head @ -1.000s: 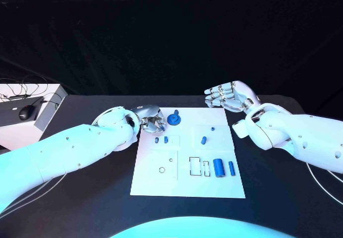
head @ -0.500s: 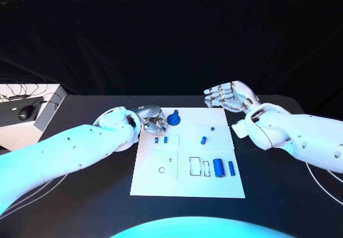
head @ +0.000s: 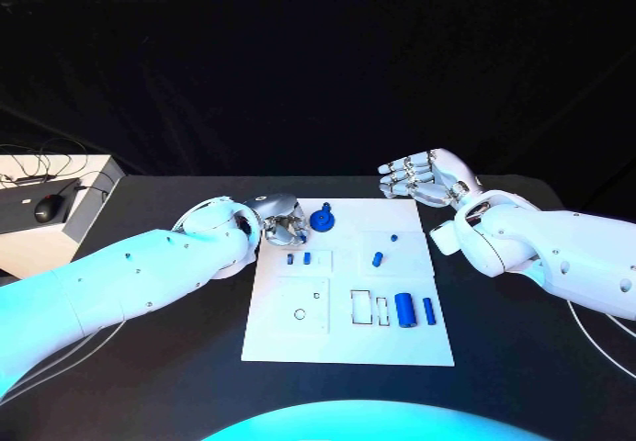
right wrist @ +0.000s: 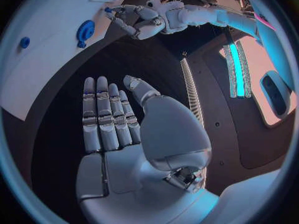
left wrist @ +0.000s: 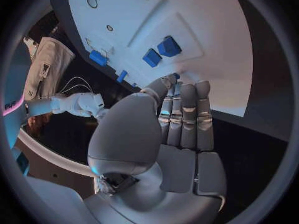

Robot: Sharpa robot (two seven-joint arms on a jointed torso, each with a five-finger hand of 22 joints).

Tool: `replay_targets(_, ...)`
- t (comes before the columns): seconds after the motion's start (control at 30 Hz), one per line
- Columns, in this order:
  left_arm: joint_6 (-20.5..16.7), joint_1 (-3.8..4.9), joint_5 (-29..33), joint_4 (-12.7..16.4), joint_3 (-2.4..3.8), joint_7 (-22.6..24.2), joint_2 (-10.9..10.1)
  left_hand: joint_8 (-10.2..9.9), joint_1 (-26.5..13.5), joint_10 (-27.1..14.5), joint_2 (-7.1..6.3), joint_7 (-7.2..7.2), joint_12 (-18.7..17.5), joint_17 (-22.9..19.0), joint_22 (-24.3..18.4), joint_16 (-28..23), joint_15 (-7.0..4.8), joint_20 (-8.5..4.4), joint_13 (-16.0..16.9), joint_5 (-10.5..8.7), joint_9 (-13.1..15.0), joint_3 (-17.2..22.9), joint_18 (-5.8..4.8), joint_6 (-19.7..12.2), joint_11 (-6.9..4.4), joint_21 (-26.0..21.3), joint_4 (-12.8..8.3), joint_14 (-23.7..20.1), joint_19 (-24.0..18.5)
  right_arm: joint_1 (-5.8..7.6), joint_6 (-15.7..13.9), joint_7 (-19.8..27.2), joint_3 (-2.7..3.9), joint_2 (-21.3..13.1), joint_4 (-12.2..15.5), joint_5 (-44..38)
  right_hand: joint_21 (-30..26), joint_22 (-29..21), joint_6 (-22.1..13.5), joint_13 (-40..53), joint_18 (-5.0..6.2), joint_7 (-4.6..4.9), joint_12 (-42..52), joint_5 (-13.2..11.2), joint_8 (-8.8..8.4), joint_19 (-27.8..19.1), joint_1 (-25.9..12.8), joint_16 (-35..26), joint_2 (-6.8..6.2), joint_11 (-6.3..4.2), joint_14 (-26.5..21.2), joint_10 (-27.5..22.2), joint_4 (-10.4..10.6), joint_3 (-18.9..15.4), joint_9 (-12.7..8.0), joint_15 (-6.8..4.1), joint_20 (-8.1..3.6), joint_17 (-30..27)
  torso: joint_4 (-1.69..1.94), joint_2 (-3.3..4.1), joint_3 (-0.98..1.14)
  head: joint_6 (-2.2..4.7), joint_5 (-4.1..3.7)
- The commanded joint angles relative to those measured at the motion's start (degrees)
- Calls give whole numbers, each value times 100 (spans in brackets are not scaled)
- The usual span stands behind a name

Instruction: Assemble the parts on the task board

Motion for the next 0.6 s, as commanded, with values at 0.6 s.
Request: replay_targets(0.6,218,-2,-39,29,-78,15,-34,-32,-17,-34,-22,-2,7,16,77,-25,25,26,5,-4,-6,-8,52,-11,-1,19,23,-16,-6,-1,48,63,3,-4,7,-22,25,-4,15,-8,16,29,-12,18,-31,-40,4,-19,-66,18,-7,-5,32,6,-7,34,7,-4,3,3,-3,-12,-6)
